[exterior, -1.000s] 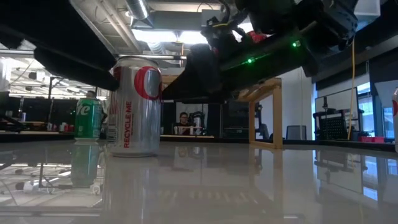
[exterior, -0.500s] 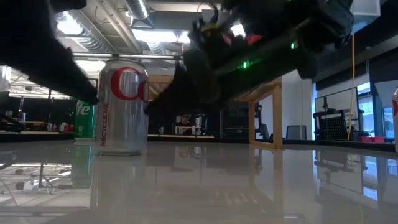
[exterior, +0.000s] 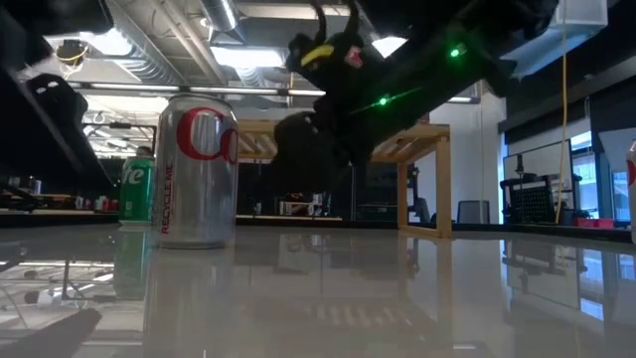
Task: Place canned beverage on shelf
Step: Put the left white soda can on the shelf
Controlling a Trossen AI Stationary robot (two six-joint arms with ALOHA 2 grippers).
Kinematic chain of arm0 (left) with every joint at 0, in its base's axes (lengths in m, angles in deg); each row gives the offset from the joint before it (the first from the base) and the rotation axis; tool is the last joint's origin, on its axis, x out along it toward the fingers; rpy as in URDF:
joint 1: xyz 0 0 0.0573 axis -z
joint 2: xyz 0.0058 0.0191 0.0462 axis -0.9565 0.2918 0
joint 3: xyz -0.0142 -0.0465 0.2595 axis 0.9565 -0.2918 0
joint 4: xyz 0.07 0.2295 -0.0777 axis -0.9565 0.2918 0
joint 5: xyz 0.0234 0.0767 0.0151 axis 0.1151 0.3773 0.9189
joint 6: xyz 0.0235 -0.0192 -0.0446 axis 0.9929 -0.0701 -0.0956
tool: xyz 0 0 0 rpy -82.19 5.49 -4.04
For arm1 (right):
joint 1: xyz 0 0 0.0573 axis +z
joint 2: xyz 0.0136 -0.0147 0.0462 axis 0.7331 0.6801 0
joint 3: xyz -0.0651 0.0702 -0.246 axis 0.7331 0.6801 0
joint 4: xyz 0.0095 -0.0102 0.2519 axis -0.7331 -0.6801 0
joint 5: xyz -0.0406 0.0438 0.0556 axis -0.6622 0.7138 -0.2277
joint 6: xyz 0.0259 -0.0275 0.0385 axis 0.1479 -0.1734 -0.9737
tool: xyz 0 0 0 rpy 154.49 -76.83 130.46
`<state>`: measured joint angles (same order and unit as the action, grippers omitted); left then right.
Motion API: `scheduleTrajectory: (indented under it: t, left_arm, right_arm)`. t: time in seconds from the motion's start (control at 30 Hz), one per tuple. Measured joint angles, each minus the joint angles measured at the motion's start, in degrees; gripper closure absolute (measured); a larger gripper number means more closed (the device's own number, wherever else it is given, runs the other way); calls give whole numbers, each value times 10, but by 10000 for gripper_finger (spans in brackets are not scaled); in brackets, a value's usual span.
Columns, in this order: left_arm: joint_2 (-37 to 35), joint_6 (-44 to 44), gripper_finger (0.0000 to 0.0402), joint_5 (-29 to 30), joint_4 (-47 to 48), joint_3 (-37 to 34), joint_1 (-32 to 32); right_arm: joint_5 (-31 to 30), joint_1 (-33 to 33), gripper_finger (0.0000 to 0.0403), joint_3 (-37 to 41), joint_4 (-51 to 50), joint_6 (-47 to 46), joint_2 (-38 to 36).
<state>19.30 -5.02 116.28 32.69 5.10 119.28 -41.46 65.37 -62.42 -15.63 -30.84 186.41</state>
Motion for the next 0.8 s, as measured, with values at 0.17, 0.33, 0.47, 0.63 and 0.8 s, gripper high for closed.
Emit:
scheduleTrajectory:
  t: [0.17, 0.33, 0.47, 0.63, 0.8]
  left_arm:
    - [0, 139, 52, -35, -154, -14, -1]
    - [0, 200, 52, 5, -256, -55, -12]
    - [0, 163, 52, 47, -255, -84, -18]
    - [0, 139, 52, 60, -250, -95, -9]
    - [-3, 132, 52, 112, -232, -96, 13]
  right_arm:
    - [-2, -27, 22, 0, 36, -2, 0]
    - [59, -50, 22, 0, 92, -5, 0]
    - [78, -52, 22, 0, 99, -8, 0]
    - [127, -49, 22, 0, 99, -8, 0]
    - [150, -42, 22, 0, 99, -11, 0]
